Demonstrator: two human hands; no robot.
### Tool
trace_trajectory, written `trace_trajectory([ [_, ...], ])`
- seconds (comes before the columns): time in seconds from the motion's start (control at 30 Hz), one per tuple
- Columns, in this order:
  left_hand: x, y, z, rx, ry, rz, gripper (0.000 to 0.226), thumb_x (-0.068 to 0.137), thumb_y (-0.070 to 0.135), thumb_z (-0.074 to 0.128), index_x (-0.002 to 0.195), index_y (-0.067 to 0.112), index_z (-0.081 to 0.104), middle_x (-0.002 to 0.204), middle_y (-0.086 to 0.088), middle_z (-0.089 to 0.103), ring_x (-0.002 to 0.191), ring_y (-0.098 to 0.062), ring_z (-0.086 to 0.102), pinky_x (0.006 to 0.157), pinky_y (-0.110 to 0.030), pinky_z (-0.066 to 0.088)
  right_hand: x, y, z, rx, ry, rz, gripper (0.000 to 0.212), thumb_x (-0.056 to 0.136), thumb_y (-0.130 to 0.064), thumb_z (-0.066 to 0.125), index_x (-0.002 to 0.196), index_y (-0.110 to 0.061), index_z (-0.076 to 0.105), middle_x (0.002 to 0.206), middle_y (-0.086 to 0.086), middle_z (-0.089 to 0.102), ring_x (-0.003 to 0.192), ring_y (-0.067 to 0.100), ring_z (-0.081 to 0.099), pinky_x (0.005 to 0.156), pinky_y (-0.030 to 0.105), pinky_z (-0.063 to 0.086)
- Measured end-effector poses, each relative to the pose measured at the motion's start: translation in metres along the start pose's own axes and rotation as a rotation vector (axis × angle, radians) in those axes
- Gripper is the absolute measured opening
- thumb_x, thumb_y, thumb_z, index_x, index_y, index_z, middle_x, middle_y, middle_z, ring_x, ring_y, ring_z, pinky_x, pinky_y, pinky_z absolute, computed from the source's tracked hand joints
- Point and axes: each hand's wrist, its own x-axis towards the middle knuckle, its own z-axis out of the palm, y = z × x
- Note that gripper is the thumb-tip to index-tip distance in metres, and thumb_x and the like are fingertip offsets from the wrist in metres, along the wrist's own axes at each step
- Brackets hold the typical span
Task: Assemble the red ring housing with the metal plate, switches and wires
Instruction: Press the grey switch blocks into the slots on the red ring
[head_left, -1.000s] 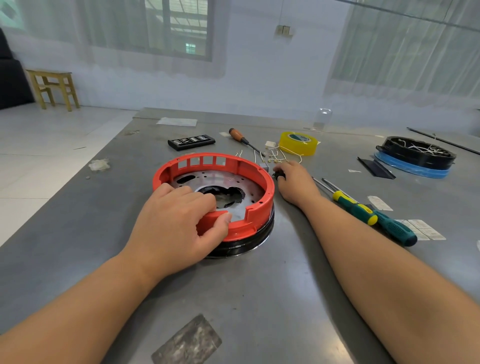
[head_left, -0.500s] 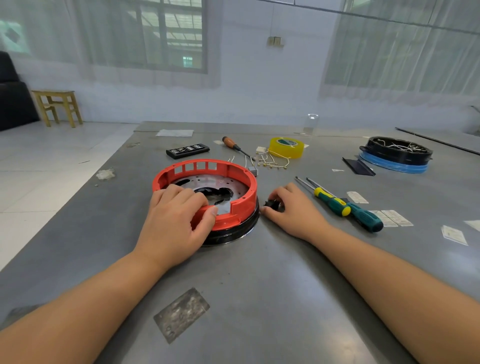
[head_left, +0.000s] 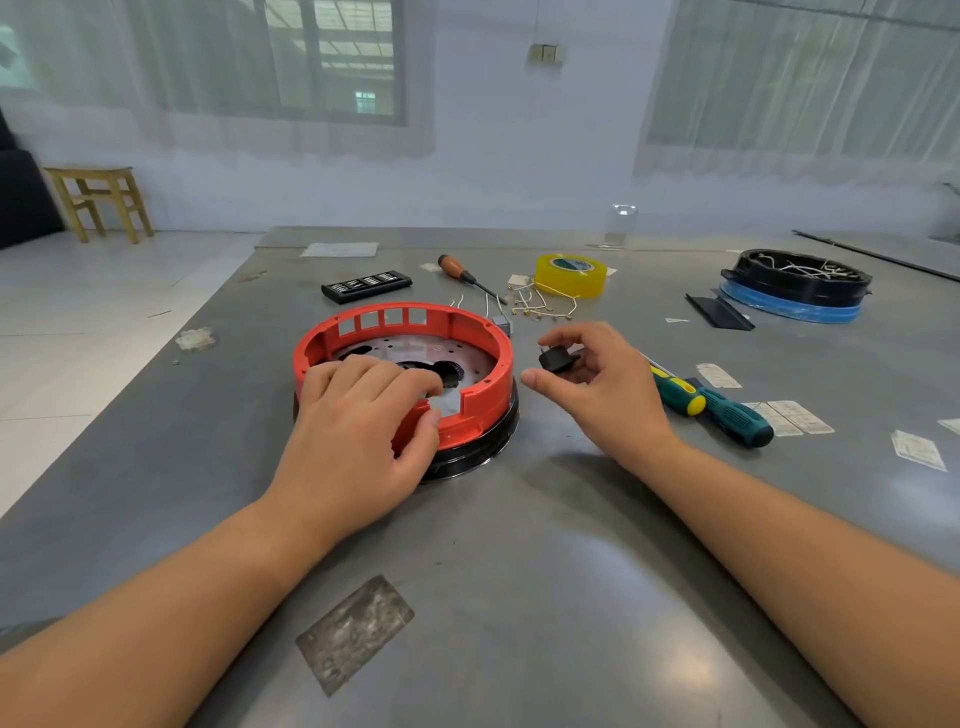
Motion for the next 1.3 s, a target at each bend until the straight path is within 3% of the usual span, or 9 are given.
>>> trace_trajectory([
  [0.2,0.002,0.002,0.001,0.022,0.050,0.093,0.043,0.094,0.039,0.060,0.133,0.021,0.058,0.119,0.000,0.069,0.118,-0.029,0.060,0.102,-0.044,0.038,-0.011,-0.042,0.022,0.041,0.050,-0.273,0.029,0.082,-0.045,0.080,0.102,-0.026,0.071,0.096,-0.013,0.065,0.086,0.004,0.060,0.074,0.010,0.042],
  [0.4,0.002,0.002,0.001,0.017,0.117,0.183,0.046,0.096,0.031,0.062,0.139,0.019,0.051,0.121,-0.004,0.070,0.119,-0.026,0.059,0.100,-0.043,0.040,-0.005,-0.059,0.057,0.035,-0.006,-0.350,0.024,0.084,-0.041,0.073,0.092,-0.018,0.069,0.088,-0.013,0.063,0.085,0.008,0.058,0.077,0.030,0.050],
  [0.57,0.003,-0.012,0.001,-0.009,0.153,0.156,0.038,0.099,0.031,0.056,0.136,0.023,0.052,0.117,-0.001,0.072,0.115,-0.022,0.058,0.098,-0.041,0.039,0.011,-0.065,0.067,0.052,-0.029,-0.393,0.024,0.080,-0.039,0.073,0.088,-0.016,0.071,0.084,-0.012,0.066,0.080,-0.002,0.053,0.078,0.017,0.042],
  [0.63,0.003,-0.014,0.002,-0.023,0.163,0.141,0.035,0.098,0.030,0.057,0.132,0.024,0.055,0.114,0.001,0.072,0.112,-0.020,0.059,0.098,-0.038,0.038,0.013,-0.065,0.068,0.043,-0.057,-0.422,0.024,0.082,-0.040,0.073,0.090,-0.017,0.072,0.086,-0.018,0.063,0.082,-0.003,0.053,0.080,0.021,0.044],
  [0.73,0.003,-0.014,0.003,-0.039,0.163,0.095,0.029,0.099,0.032,0.057,0.127,0.026,0.061,0.109,0.006,0.072,0.107,-0.016,0.061,0.099,-0.033,0.035,0.007,-0.058,0.067,0.030,-0.077,-0.452,0.025,0.092,-0.037,0.067,0.103,-0.016,0.073,0.093,-0.009,0.069,0.088,0.008,0.060,0.083,0.036,0.048],
  [0.83,0.004,-0.014,0.004,-0.087,0.163,-0.002,0.030,0.101,0.040,0.056,0.127,0.028,0.063,0.110,0.013,0.072,0.106,-0.009,0.063,0.104,-0.028,0.029,-0.002,-0.053,0.064,0.015,-0.112,-0.495,0.030,0.104,-0.033,0.053,0.126,-0.017,0.066,0.115,-0.007,0.070,0.109,0.007,0.061,0.096,0.034,0.046],
  [0.93,0.004,-0.012,0.004,-0.105,0.201,-0.061,0.031,0.099,0.044,0.058,0.126,0.031,0.061,0.107,0.021,0.066,0.102,-0.003,0.060,0.103,-0.030,0.030,-0.007,-0.053,0.060,0.035,-0.103,-0.459,0.034,0.106,-0.030,0.050,0.137,-0.021,0.058,0.128,-0.011,0.065,0.120,0.002,0.056,0.103,0.028,0.043],
  [1.17,0.004,-0.009,-0.003,-0.112,0.197,-0.097,0.033,0.095,0.048,0.060,0.124,0.031,0.062,0.103,0.022,0.064,0.099,0.004,0.054,0.100,-0.031,0.031,-0.011,-0.056,0.061,0.025,-0.046,-0.390,0.026,0.101,-0.031,0.055,0.122,-0.023,0.068,0.115,-0.021,0.066,0.113,-0.022,0.045,0.098,0.023,0.044],
  [1.3,0.002,-0.008,-0.005,-0.171,0.209,-0.114,0.037,0.091,0.052,0.064,0.117,0.027,0.069,0.102,0.023,0.063,0.113,0.031,0.035,0.096,-0.032,0.036,-0.012,-0.059,0.061,0.083,-0.075,-0.288,0.024,0.099,-0.037,0.056,0.114,-0.028,0.071,0.105,-0.031,0.064,0.111,-0.006,0.055,0.094,0.030,0.049],
])
